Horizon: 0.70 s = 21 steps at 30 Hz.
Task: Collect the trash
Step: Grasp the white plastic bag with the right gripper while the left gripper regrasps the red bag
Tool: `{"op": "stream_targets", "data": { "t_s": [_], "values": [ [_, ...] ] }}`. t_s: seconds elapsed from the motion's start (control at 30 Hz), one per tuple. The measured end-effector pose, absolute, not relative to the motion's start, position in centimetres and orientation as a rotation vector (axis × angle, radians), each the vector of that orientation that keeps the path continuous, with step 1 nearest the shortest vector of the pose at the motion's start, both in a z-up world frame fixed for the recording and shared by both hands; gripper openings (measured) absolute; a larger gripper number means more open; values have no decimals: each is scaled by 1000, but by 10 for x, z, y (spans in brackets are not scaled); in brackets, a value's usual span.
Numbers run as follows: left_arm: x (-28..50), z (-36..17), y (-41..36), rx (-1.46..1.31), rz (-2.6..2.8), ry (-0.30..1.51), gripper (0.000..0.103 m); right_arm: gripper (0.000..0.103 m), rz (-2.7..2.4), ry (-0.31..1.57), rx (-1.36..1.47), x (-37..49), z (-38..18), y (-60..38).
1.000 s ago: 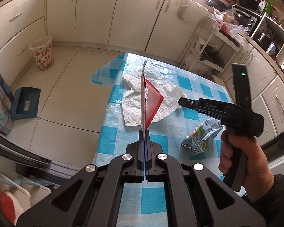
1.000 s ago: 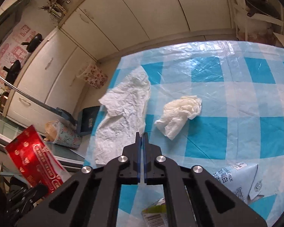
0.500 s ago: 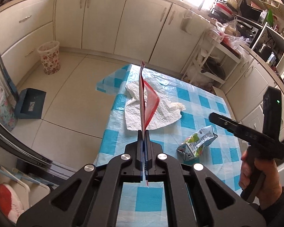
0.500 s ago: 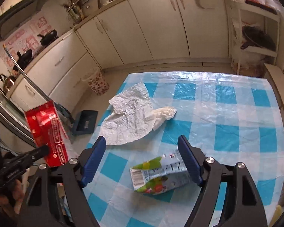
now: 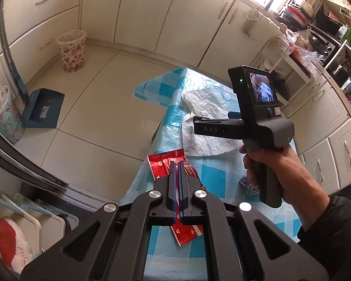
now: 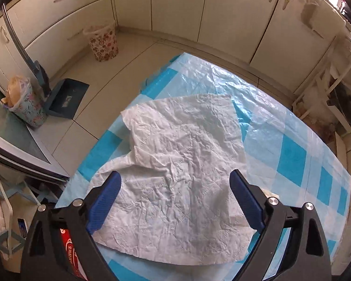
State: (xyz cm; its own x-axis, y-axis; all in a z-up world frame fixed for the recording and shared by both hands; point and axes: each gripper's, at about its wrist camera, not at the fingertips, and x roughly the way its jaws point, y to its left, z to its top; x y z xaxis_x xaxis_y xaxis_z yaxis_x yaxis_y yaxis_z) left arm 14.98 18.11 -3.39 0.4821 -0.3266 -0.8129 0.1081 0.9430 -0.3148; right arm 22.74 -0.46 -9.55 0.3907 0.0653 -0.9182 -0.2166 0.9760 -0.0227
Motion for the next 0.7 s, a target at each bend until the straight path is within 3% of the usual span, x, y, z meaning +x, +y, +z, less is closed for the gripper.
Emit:
{"op": "stream_targets", "data": {
  "t_s": [0.1,0.17,0.2,0.23,0.27,0.37,0.43,0.53,0.6,0.7],
  "values": [
    [153,-48,178,-227,-287,1094,1,72,217,1193,-74,229,-99,-10],
    [154,-53,174,-198,-279,1107,1,53,219,1169,-72,225,-95,-10],
    [154,-55,172,-185,-276,1114,1,35,221,1159,-69,224,-93,-11],
    [155,-59,170,-177,-275,1129,2,7,219,1156,-63,223,-91,-11],
    [156,-62,167,-173,-274,1141,3,3,231,1166,-45,223,-91,-13],
    [159,-71,158,-144,-279,1173,18,3,240,1137,-25,214,-82,-17],
    [162,-78,149,-105,-271,1187,40,3,266,1084,35,201,-64,-25],
    [169,-86,132,-43,-229,1192,58,3,308,989,126,171,-33,-42],
    [173,-91,122,-1,-185,1190,69,3,348,939,176,144,-14,-57],
    [177,-100,108,60,-135,1201,77,3,381,883,207,99,7,-81]
  ]
}}
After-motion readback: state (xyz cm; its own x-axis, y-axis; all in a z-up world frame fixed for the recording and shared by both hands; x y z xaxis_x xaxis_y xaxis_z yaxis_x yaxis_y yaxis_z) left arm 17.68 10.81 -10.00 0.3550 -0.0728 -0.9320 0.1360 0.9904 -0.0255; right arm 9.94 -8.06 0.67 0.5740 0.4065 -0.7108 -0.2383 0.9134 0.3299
